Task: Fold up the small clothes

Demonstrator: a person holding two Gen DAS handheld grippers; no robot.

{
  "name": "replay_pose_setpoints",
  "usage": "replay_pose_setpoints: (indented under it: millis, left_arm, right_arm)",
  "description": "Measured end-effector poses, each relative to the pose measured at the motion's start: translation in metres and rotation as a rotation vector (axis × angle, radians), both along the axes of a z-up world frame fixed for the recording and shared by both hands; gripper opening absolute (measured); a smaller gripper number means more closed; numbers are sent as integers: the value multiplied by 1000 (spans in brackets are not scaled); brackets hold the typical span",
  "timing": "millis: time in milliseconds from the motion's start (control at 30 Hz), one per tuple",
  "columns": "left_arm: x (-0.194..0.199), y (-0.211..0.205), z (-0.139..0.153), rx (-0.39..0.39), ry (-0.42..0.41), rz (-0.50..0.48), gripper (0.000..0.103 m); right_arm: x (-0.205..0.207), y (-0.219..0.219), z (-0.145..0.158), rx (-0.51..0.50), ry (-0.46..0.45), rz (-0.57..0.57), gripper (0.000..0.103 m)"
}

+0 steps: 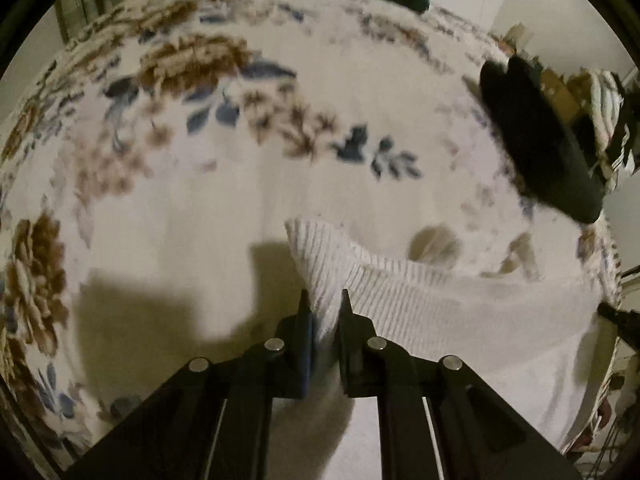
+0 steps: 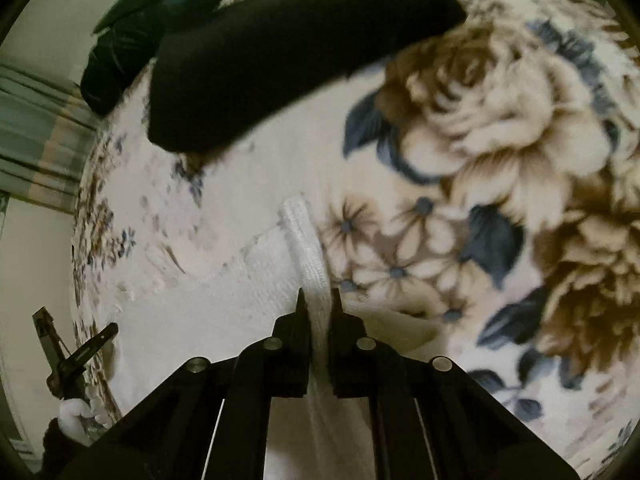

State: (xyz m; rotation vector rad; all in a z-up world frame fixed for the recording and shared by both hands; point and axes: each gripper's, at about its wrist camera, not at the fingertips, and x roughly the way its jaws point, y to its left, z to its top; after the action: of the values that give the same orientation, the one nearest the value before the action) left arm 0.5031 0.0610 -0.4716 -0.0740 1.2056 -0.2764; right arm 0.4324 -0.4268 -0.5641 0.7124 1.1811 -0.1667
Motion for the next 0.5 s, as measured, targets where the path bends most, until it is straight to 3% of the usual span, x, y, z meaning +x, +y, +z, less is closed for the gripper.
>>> replay_pose_setpoints:
  millis: [200, 333, 500]
  left_arm:
    - [17, 4, 27, -67, -54, 51, 8]
    - [43, 1, 8, -67, -10, 68, 8]
    - [62, -2, -34, -4, 93, 69, 9]
  right_arm:
    - [-10, -20, 35, -42, -50, -43, 7]
    - [1, -35, 41, -47, -64, -66, 7]
    - [38, -29, 7, -64, 9, -50, 7]
